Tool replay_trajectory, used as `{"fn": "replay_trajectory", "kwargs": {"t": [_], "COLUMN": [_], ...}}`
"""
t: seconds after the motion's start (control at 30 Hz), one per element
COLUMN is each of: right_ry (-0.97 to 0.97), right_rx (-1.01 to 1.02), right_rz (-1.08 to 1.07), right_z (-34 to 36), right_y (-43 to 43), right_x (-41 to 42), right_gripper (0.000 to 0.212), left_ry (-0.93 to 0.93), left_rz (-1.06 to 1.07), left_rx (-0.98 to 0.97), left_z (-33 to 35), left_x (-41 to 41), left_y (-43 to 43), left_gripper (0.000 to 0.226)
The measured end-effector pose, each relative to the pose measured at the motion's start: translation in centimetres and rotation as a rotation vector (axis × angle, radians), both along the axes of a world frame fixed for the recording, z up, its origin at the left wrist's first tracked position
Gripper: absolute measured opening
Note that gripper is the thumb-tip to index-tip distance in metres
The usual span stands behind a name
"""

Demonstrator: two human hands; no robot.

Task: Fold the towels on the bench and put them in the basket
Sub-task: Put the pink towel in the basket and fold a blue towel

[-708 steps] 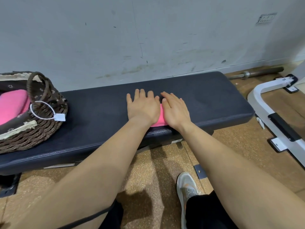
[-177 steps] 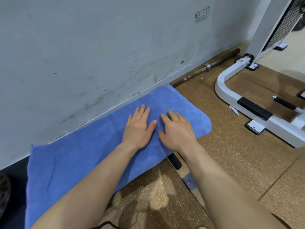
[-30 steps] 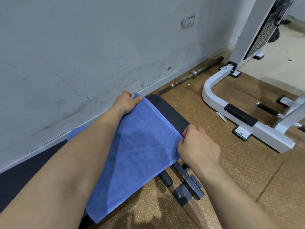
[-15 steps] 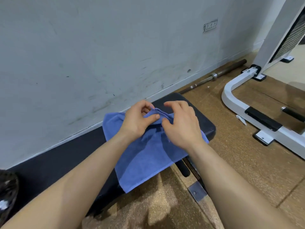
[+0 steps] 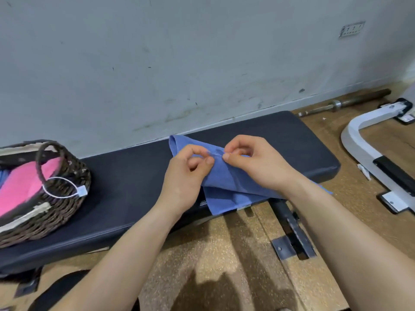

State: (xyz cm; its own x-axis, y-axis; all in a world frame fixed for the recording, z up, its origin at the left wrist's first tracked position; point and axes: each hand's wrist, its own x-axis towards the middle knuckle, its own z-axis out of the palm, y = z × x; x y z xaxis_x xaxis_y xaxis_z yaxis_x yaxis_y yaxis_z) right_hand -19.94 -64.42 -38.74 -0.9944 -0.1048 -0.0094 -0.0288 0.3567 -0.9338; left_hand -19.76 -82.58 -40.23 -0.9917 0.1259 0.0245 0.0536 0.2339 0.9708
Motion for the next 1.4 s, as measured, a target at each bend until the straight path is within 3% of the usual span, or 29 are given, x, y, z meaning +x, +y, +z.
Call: {"fn": "replay_trajectory", "kwargs": {"t": [0.23, 0.5, 0.8, 0.97, 1.3, 1.4], "right_ry": [-0.084, -0.078, -0.042, -0.040, 0.026, 0.052], "right_rx": [-0.078, -0.150, -0.129, -0.093, 0.032, 0.042], "right_rz": [-0.058, 0.079, 0.090, 0.080, 0.138, 0.134], "right_z": [0.7, 1.2, 1.5, 1.5, 1.6, 1.7], "right_y": [-1.3, -1.7, -1.2, -0.8, -0.2, -0.1], "right_x": [0.1, 0.1, 0.7, 1.2, 2.5, 2.7], "right_gripper": [0.014, 0.009, 0.005, 0.006, 0.003, 0.003], "left_ry": [0.172, 0.161, 0.139, 0.126, 0.220, 0.179], "left_rz": [-0.003, 0.035, 0.000, 0.033, 0.007, -0.103], "left_rx": [-0.056, 0.020, -0.002, -0.033, -0.065, -0.040], "left_z": [0.5, 0.7, 0.6, 0.6, 1.0, 1.4], "left_x": [0.4, 0.3, 0.2, 0.5, 1.5, 1.4], "left_y": [-0.9, -1.6, -1.5, -0.8, 0.0, -0.4], "left_gripper": [0.013, 0.014, 0.017, 0.003, 0.007, 0.015]}}
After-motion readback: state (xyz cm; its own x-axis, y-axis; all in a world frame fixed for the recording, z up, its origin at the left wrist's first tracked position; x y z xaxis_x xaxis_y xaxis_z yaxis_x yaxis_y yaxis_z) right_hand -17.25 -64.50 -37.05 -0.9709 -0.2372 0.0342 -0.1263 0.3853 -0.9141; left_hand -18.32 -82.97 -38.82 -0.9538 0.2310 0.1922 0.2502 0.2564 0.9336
